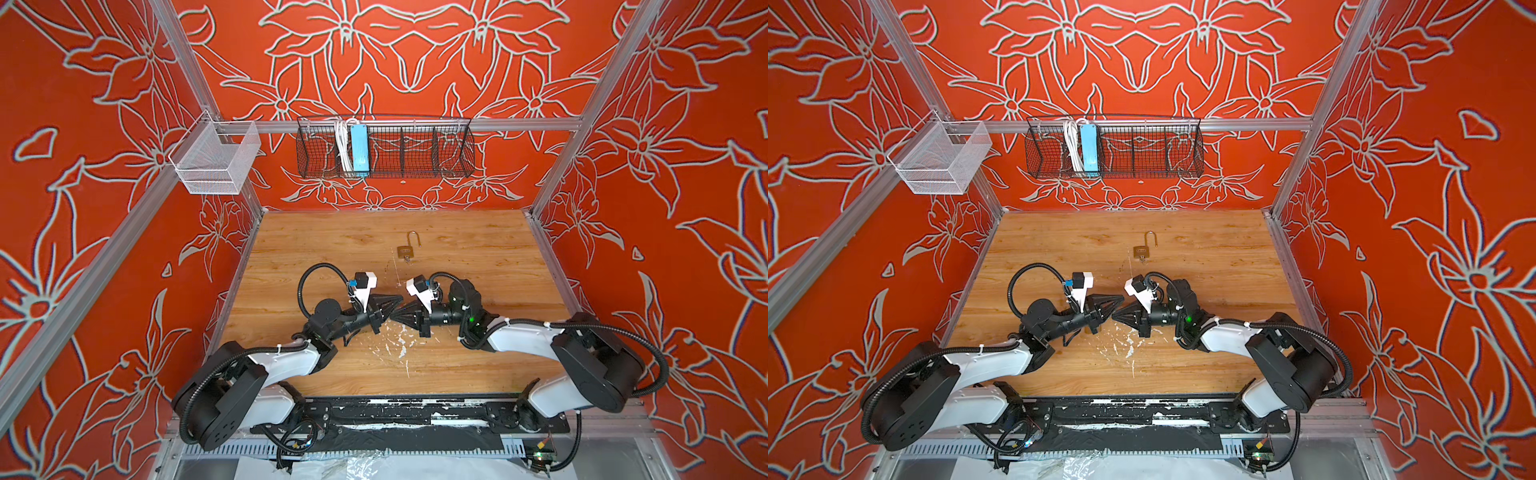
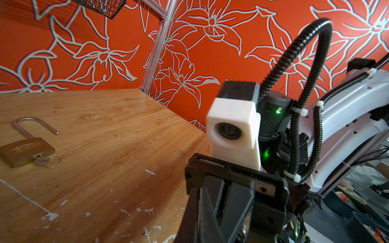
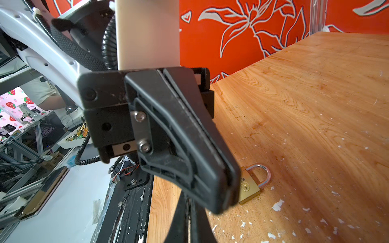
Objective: Unlock with the key
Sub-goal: 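Lower the left gripper onto the brass padlock while right holds the key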
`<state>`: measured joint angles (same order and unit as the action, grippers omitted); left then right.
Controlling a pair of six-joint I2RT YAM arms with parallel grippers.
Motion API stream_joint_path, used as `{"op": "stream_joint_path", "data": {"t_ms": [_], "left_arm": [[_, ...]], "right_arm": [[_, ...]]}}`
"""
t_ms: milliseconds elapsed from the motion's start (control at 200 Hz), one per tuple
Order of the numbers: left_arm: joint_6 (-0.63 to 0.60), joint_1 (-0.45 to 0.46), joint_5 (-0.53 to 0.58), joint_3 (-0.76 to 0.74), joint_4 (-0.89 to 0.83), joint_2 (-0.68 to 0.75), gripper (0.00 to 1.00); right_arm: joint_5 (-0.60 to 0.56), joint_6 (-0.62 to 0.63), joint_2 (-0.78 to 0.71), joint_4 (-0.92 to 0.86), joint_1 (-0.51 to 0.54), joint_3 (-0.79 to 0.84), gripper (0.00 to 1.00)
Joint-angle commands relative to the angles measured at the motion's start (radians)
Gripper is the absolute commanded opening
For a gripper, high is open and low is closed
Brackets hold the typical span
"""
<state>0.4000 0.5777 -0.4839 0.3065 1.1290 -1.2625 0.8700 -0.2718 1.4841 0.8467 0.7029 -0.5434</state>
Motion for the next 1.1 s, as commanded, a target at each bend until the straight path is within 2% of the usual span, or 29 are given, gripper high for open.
{"op": "stream_joint_path", "data": {"t_ms": [0,20,80,140,200,225,305,400,455,510,581,656,751,836,951,1096], "left_arm": [[-0.003,-0.004,0.189,0.031,-0.150,0.057,0.00],[0.006,-0.005,0.233,0.038,-0.189,0.068,0.00],[0.039,-0.007,0.362,0.056,-0.305,0.106,0.17],[0.057,-0.013,0.454,0.072,-0.409,0.143,0.23],[0.088,-0.021,0.552,0.095,-0.517,0.174,0.41],[0.101,-0.027,0.586,0.104,-0.561,0.189,0.46],[0.126,-0.062,0.621,0.109,-0.629,0.218,0.53],[0.201,-0.114,0.658,0.159,-0.802,0.246,0.84],[0.195,-0.137,0.646,0.261,-1.001,0.237,0.93],[0.181,-0.139,0.671,0.404,-1.243,0.191,0.95],[0.227,-0.139,0.698,0.574,-1.550,0.096,0.94],[0.239,-0.138,0.616,0.649,-1.735,-0.011,0.92],[0.294,-0.137,0.518,0.636,-1.804,-0.109,0.86],[0.292,-0.127,0.456,0.654,-1.861,-0.185,0.81],[0.268,-0.097,0.351,0.636,-1.839,-0.252,0.77],[0.286,-0.005,0.462,0.697,-1.916,-0.326,0.76]], "right_arm": [[-0.005,0.025,-0.046,-0.005,-0.013,0.001,0.00],[-0.010,0.026,-0.050,-0.009,-0.017,0.003,0.00],[-0.026,0.032,-0.065,-0.034,-0.027,0.007,0.00],[-0.058,0.045,-0.076,-0.089,-0.035,0.000,0.00],[-0.088,0.069,-0.080,-0.156,-0.043,-0.015,0.00],[-0.103,0.076,-0.080,-0.183,-0.047,-0.021,0.00],[-0.115,0.072,-0.072,-0.193,-0.066,-0.023,0.00],[-0.142,0.063,-0.070,-0.230,-0.089,-0.031,0.00],[-0.195,0.072,-0.081,-0.280,-0.100,-0.036,0.00],[-0.277,0.101,-0.100,-0.362,-0.105,-0.046,0.00],[-0.416,0.145,-0.140,-0.479,-0.107,-0.062,0.00],[-0.521,0.160,-0.180,-0.515,-0.116,-0.045,0.00],[-0.564,0.152,-0.217,-0.505,-0.129,-0.017,0.00],[-0.565,0.153,-0.223,-0.484,-0.134,-0.006,0.00],[-0.561,0.177,-0.217,-0.469,-0.137,0.006,0.00],[-0.557,0.192,-0.249,-0.447,-0.140,0.031,0.00]]}}
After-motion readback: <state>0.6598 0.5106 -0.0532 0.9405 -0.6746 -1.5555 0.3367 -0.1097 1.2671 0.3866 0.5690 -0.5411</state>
